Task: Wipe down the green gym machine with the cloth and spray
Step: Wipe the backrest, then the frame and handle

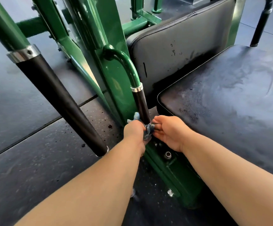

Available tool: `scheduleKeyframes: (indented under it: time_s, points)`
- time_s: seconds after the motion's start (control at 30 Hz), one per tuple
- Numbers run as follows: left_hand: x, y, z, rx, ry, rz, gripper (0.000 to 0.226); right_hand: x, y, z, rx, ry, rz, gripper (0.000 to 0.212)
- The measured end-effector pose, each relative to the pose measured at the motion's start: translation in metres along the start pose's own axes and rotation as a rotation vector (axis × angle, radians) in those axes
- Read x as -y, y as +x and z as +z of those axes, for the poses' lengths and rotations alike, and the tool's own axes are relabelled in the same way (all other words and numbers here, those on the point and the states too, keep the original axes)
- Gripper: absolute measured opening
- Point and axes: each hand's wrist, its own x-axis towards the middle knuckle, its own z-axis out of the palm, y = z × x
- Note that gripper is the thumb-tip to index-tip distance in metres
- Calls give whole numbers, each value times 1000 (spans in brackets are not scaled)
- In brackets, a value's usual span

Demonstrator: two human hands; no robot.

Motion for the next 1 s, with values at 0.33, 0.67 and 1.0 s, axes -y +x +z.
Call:
scheduleKeyframes:
  time_s: [0.33, 0.67, 1.0]
  points:
    - [8, -3, -10, 128, -192, -165, 35, -7, -4, -11, -35, 4, -152, 24]
    - [-23, -28, -1, -169, -31, 440, 28, 1, -19, -17, -41, 140, -151, 28]
    - [-28, -28, 3, -136, 494, 702, 40, 14, -17, 4, -66, 111, -212, 30]
